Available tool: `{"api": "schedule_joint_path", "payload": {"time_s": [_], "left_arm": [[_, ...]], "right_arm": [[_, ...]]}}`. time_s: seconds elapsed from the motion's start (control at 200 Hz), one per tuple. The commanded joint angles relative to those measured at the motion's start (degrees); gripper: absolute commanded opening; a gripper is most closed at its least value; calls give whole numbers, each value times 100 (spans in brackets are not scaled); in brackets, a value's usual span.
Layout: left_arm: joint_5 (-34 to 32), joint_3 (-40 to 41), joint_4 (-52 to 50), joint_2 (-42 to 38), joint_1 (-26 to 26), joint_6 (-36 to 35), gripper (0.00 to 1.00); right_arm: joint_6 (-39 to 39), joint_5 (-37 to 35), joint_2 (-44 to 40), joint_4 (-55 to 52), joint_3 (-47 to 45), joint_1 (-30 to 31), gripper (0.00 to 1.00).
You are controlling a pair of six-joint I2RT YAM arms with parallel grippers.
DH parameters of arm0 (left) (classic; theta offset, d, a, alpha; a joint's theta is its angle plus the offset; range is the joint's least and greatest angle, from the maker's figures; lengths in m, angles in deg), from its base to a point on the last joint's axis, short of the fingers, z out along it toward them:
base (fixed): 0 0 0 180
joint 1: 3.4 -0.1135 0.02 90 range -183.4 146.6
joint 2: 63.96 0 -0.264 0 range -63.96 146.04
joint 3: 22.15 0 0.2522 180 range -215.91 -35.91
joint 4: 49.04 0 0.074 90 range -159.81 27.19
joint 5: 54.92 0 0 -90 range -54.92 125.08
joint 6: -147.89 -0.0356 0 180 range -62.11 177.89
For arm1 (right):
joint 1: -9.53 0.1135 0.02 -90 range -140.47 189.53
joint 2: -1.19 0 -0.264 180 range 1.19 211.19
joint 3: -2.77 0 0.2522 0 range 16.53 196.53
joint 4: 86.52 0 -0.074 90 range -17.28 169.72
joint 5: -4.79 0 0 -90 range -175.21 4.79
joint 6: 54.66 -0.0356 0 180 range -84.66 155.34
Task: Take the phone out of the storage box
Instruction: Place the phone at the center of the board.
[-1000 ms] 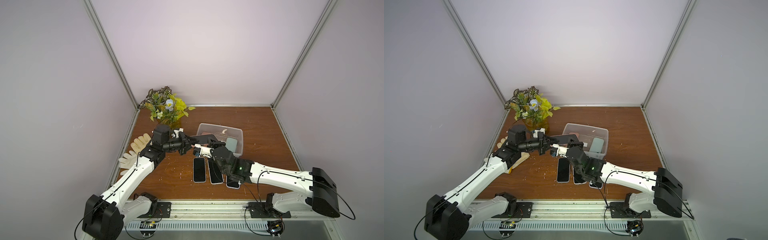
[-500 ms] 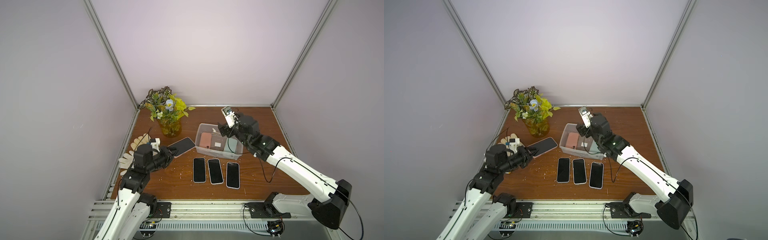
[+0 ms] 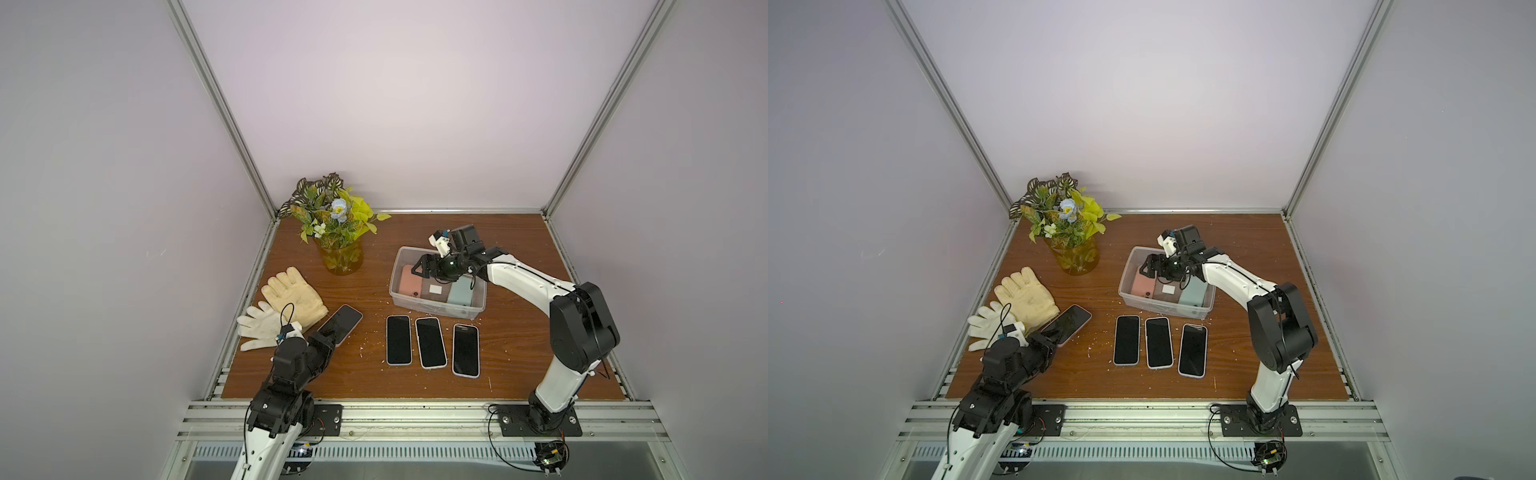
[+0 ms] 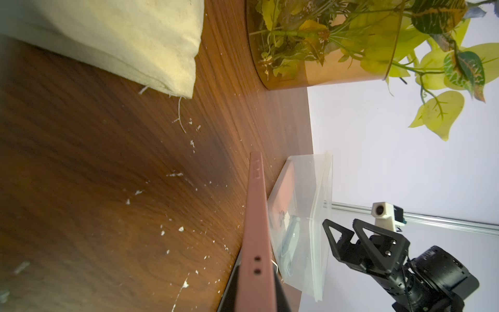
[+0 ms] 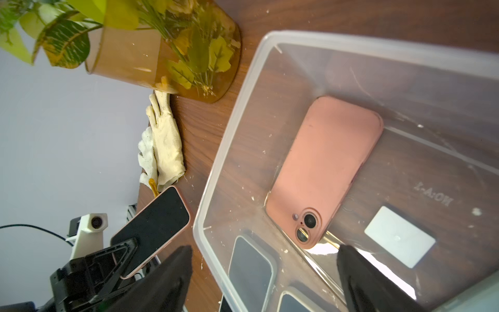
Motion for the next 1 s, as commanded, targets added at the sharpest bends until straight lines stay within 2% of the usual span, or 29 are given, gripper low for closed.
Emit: {"api": "schedule_joint_path", "payload": {"time_s": [0.0,0.07,0.17,0.32,0.39,0.46,0.505,0.57,0.58,0.681,0.791,0.886,0.996], "left_arm": [[2,425,176,218,5,116,0],[0,426,170,537,155,107,0],[-224,367,190,1232,647,302,0],[-296,204,551,2344,1198,300,16],[-213,183,757,2634,1357,375,28],[58,169,798,2859,1383,434,46],[221,119,677,2916,1386,394,62],[357,-30,271,2884,1392,304,96],[366,-54,193,2862,1394,301,98],[249,-638,-724,2760,1394,51,99],[-275,-1624,-1557,2962,1394,-341,99],[-699,-2577,-1826,3638,1394,-892,99],[-1056,-3753,-1707,4874,1394,-1839,99]], "right_arm": [[-548,430,285,-174,285,-95,90],[-583,337,530,-330,304,-150,89],[-671,139,775,-338,310,-189,89],[-779,29,1094,-296,375,-193,90],[-862,118,1223,-133,342,-194,89],[-944,180,1331,17,299,-193,89],[-974,193,1365,131,270,-176,89],[-979,231,1407,183,269,-175,89],[-990,228,1420,195,262,-177,89],[-1033,326,1469,316,236,-158,89],[-1084,383,1492,430,192,-140,88],[-1105,394,1498,448,164,-136,88],[-1086,411,1505,431,143,-127,86]]}}
